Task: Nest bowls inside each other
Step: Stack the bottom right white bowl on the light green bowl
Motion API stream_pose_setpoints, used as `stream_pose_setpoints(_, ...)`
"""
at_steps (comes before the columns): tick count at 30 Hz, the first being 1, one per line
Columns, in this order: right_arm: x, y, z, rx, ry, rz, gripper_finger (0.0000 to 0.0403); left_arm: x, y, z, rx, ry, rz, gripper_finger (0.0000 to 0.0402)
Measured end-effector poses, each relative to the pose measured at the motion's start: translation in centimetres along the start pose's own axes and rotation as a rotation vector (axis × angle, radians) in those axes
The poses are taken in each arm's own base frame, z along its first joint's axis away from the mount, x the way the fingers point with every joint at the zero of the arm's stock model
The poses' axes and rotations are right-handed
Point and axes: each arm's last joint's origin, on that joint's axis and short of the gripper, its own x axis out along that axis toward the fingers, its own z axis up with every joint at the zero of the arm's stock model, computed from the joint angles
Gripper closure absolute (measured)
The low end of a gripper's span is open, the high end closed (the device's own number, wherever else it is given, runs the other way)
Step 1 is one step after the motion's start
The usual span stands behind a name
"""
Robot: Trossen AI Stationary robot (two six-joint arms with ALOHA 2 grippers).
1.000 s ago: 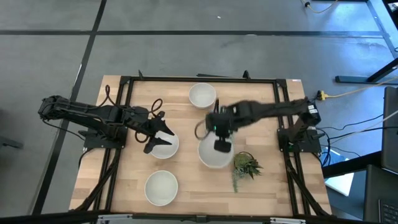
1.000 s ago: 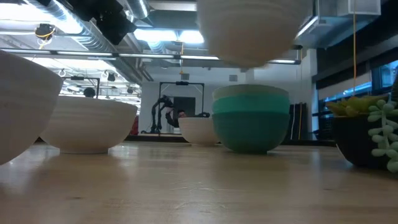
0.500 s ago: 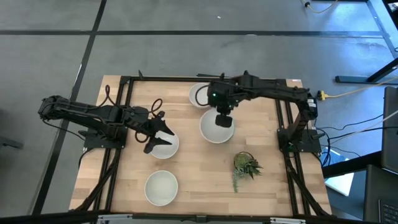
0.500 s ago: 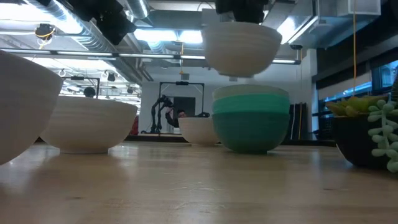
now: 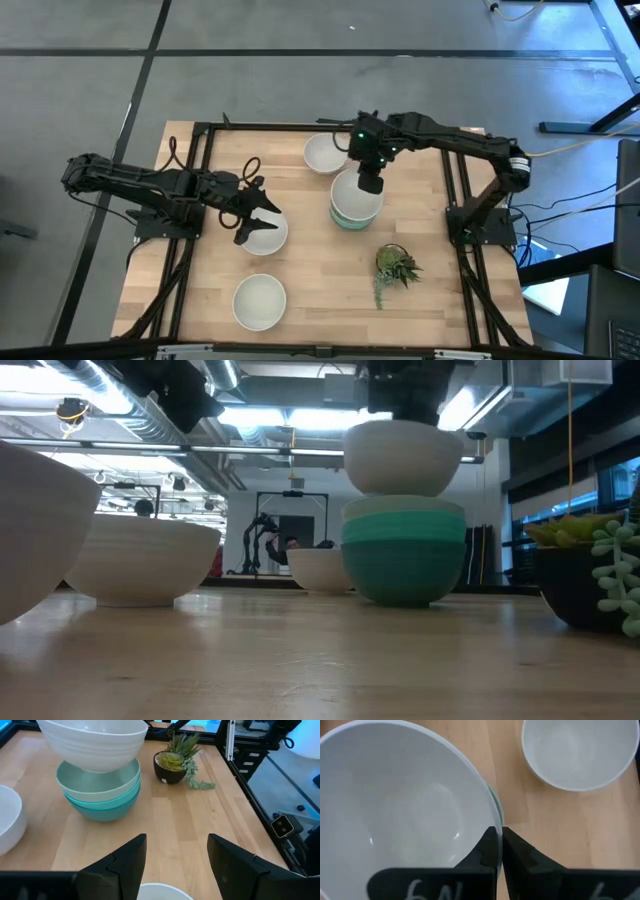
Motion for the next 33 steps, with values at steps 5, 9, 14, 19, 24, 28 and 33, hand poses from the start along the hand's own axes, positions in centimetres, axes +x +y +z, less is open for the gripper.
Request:
stream_pose_setpoints(5, 1.2, 0.1, -1.8, 0.002, -0.039, 0.014, 0.0392, 0.0, 0.1, 0.0, 0.0, -0.008, 0.046, 0.0198)
stream_pose_setpoints(9, 2.9, -0.2, -2.6, 0.006, -0.026, 0.019, 0.0392, 0.0, 0.2, 0.1, 0.0, -0.012, 0.077, 0.0198)
stream_pose_setpoints(14, 4.3, -0.7, -3.2, 0.017, -0.035, 0.042, 0.0392, 0.0, 0.2, 0.2, 0.001, -0.028, 0.083, 0.0198)
stream_pose_setpoints(19, 4.7, -1.1, -3.5, 0.032, -0.027, 0.04, 0.0389, 0.0, 0.2, 0.2, -0.001, -0.029, 0.085, 0.0198)
stream_pose_setpoints(24, 4.7, -1.1, -3.5, 0.068, -0.029, 0.049, 0.0341, 0.0, 0.2, 0.2, -0.001, -0.029, 0.086, 0.0198)
stream_pose_setpoints(28, 4.7, -1.1, -3.5, 0.065, -0.028, 0.051, 0.0307, 0.0, 0.2, 0.2, -0.001, -0.03, 0.086, 0.0198)
stream_pose_setpoints(33, 4.7, -1.0, -3.5, 0.048, -0.033, 0.084, 0.0276, 0.0, 0.3, 0.2, -0.001, -0.033, 0.117, 0.0198)
